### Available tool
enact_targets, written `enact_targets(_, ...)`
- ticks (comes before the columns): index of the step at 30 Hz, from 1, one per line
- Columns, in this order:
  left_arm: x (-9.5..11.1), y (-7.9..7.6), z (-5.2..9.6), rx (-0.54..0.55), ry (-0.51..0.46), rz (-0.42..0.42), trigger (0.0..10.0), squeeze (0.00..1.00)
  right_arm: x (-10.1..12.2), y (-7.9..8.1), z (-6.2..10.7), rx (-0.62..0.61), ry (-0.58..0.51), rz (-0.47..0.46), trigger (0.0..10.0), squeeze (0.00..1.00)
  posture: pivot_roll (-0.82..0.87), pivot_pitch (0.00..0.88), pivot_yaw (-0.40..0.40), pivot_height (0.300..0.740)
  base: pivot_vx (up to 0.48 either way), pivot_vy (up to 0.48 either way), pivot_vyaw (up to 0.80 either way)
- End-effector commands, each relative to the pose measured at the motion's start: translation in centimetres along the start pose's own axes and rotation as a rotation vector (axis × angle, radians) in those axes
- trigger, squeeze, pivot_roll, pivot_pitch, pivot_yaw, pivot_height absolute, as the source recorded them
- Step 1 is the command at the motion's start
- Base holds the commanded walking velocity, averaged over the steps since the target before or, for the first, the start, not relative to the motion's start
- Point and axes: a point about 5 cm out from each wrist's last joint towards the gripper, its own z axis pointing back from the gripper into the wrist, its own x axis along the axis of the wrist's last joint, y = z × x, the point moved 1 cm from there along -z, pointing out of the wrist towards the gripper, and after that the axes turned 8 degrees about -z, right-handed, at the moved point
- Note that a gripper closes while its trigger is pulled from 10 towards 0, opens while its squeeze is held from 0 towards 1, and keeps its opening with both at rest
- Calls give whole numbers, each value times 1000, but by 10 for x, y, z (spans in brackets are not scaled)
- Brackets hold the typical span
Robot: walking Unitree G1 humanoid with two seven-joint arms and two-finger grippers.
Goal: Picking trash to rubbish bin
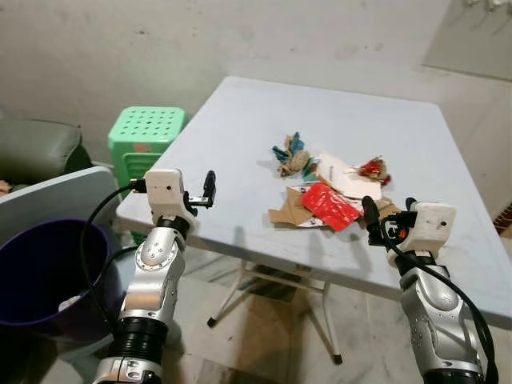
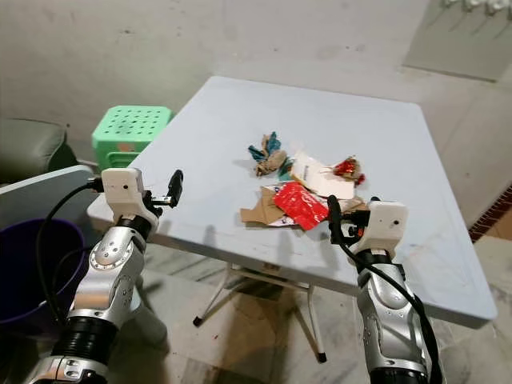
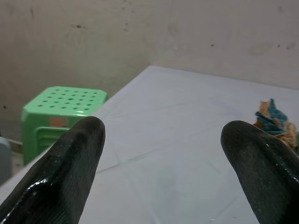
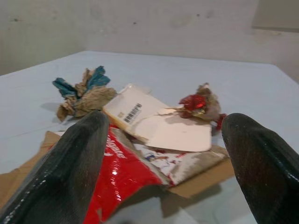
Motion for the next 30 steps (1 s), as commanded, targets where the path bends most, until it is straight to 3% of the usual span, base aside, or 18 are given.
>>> enact_targets(1, 5, -16, 5, -106, -37, 4, 10000, 0, -1, -3, 3, 9, 27, 7, 10000, 0, 67, 43, -39, 740, 0, 0, 0)
enact_targets(7, 6, -28, 9, -173, -48, -23, 10000, 0, -4, -3, 4, 24, 49, 1, 10000, 0, 63, 54, -35, 740, 0, 0, 0)
enact_targets(8, 8, -59, 22, -309, -73, -58, 10000, 0, -9, -4, 10, 66, 79, 27, 10000, 0, 63, 54, -35, 740, 0, 0, 0)
enact_targets(10, 9, -76, 31, -382, -86, -60, 10000, 0, -13, -6, 15, 75, 101, 12, 10000, 0, 61, 62, -32, 740, 0, 0, 0)
enact_targets(12, 9, -84, 37, -422, -89, -55, 10000, 0, -17, -9, 19, 70, 123, -27, 10000, 0, 61, 62, -32, 740, 0, 0, 0)
enact_targets(16, 8, -100, 53, -551, -110, -32, 10000, 0, -17, -13, 35, 84, 93, 0, 10000, 0, 55, 66, -22, 740, 0, 0, 0)
enact_targets(22, 7, -97, 55, -566, -96, -46, 10000, 0, -15, -10, 46, 91, 63, -46, 10000, 0, 42, 68, -8, 740, 0, 0, 0)
enact_targets(30, 8, -97, 58, -616, -102, -65, 10000, 0, -20, 11, 52, 181, 100, -159, 10000, 0, 32, 68, 8, 740, 0, 0, 0)
